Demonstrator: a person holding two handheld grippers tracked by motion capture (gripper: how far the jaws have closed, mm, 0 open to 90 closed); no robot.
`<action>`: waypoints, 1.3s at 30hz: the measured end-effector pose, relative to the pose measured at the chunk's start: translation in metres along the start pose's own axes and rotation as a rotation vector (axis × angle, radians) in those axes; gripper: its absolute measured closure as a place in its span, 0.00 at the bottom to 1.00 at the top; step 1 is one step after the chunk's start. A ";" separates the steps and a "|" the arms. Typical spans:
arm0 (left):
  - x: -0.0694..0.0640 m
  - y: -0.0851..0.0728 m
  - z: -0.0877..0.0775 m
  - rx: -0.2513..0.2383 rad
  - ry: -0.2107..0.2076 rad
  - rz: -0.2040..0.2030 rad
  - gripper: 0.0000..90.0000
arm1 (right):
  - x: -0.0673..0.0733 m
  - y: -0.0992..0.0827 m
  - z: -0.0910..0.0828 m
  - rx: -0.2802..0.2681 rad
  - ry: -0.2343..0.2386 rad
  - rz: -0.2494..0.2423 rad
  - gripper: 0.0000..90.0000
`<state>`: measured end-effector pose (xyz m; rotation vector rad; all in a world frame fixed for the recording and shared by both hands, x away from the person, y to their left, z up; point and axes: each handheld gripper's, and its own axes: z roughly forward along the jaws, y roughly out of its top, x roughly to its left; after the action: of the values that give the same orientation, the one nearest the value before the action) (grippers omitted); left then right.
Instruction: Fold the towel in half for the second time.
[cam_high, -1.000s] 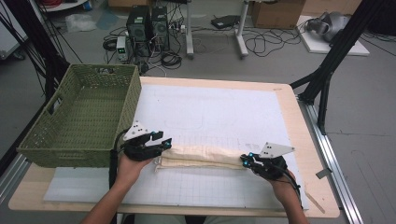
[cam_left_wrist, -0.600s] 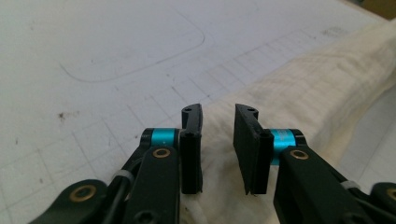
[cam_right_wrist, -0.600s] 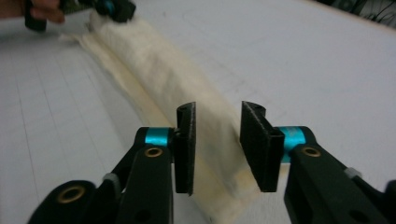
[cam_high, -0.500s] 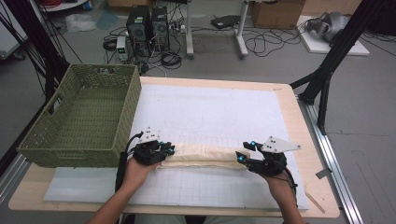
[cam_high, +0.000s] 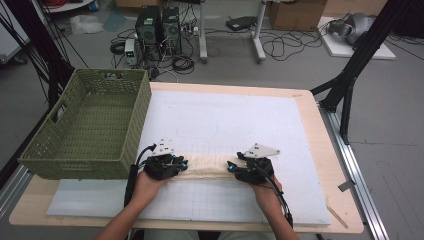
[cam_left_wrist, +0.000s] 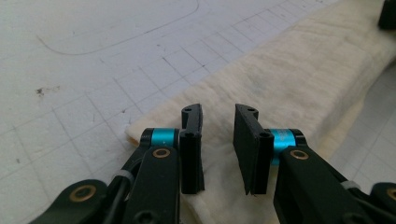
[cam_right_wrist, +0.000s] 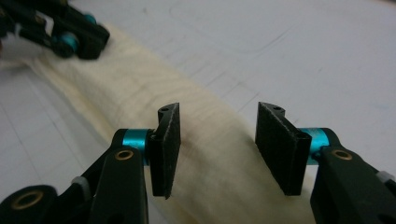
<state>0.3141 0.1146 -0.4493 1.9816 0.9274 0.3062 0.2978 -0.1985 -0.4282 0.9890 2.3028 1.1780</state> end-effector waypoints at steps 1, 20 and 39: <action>0.000 0.000 0.000 0.002 0.000 0.001 0.80 | 0.000 -0.003 0.003 0.019 -0.003 -0.005 0.57; 0.000 -0.002 -0.002 0.014 0.000 0.017 0.80 | -0.042 -0.044 -0.041 0.098 -0.104 0.070 0.60; 0.005 0.014 -0.037 -0.240 0.054 0.029 0.60 | -0.052 -0.045 -0.077 -0.058 -0.112 0.101 0.47</action>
<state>0.3041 0.1369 -0.4179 1.7746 0.8538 0.4679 0.2689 -0.2968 -0.4195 1.1312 2.1426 1.1899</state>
